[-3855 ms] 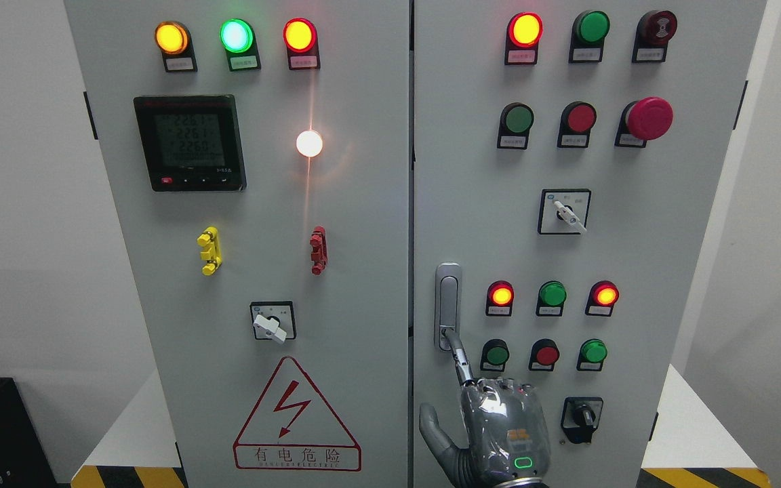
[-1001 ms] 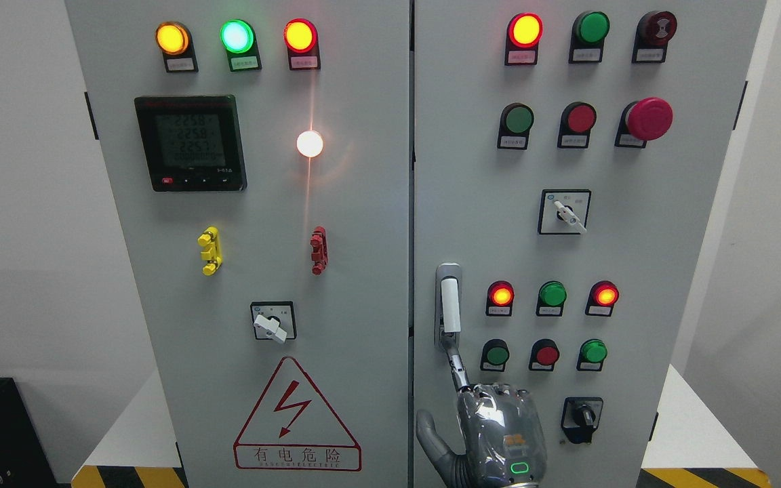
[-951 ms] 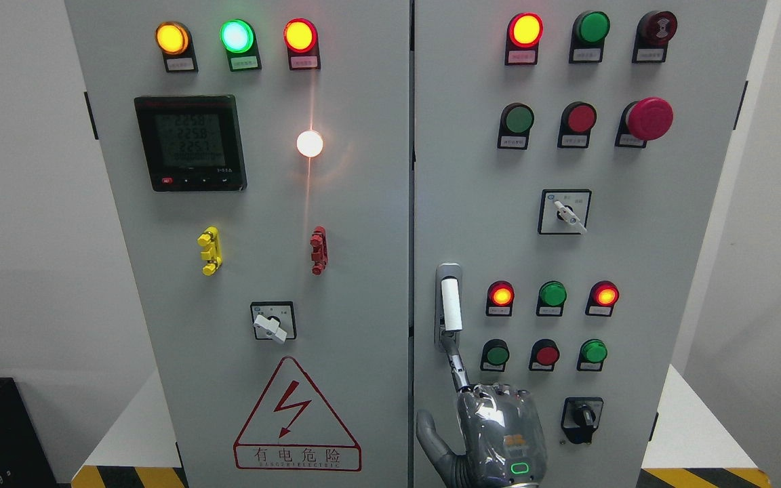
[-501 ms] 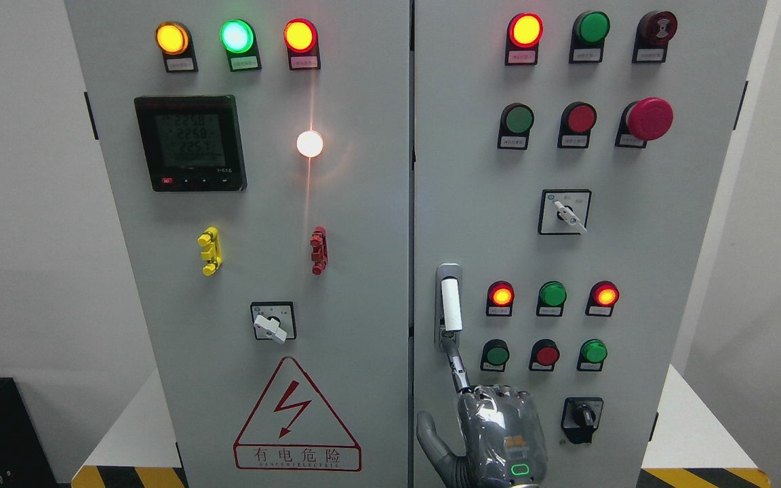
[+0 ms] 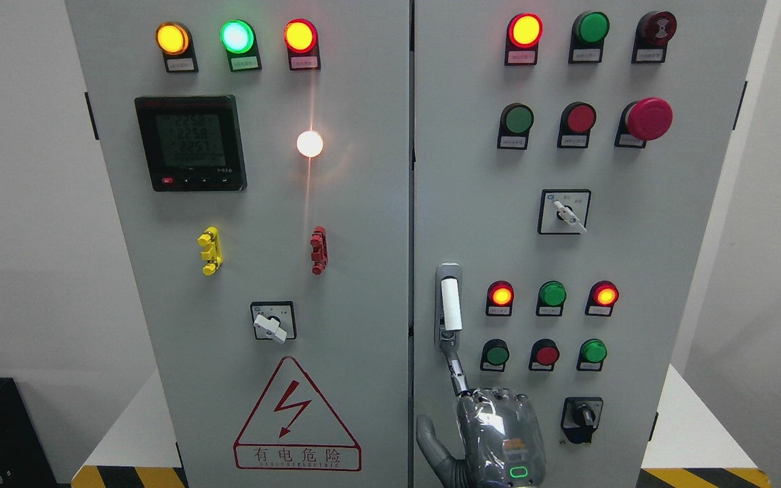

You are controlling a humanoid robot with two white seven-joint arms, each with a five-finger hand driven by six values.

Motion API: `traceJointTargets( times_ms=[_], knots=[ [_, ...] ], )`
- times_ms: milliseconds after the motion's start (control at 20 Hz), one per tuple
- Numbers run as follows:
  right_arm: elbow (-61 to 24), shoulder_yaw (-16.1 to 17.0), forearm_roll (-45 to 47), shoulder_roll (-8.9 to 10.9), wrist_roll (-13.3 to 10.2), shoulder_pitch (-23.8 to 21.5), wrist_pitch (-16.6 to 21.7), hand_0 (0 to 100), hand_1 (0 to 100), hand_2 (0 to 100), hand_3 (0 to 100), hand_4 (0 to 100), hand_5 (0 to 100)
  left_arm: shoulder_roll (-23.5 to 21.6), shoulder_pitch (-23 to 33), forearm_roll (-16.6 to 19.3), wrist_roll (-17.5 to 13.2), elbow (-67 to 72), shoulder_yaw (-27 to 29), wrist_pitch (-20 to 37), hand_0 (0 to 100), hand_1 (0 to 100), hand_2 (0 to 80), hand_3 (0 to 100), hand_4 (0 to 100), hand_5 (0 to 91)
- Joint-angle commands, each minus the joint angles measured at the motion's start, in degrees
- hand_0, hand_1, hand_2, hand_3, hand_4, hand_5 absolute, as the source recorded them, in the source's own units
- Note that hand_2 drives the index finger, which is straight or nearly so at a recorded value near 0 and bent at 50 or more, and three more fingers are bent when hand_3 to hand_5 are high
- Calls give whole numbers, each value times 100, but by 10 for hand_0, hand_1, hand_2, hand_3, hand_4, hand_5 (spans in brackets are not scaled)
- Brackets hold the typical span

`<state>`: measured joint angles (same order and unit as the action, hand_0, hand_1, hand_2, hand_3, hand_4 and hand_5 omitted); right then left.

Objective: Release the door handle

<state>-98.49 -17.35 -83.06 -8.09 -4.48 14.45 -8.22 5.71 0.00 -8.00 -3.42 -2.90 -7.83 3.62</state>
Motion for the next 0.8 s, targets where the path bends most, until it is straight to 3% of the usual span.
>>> traceJointTargets(
  times_ms=[0,751],
  knots=[
    [40,3,0,0,-27,-4,-4,525,311,12,1000,1000,1000,0,114,0,0,0,1,-2,120,556,0,0,0,0],
    [14,12,-70,0,-27,-4,-4,526,311,14,1000,1000,1000,0,114,0,0,0,1,-2,120,556,0,0,0,0]
  ],
)
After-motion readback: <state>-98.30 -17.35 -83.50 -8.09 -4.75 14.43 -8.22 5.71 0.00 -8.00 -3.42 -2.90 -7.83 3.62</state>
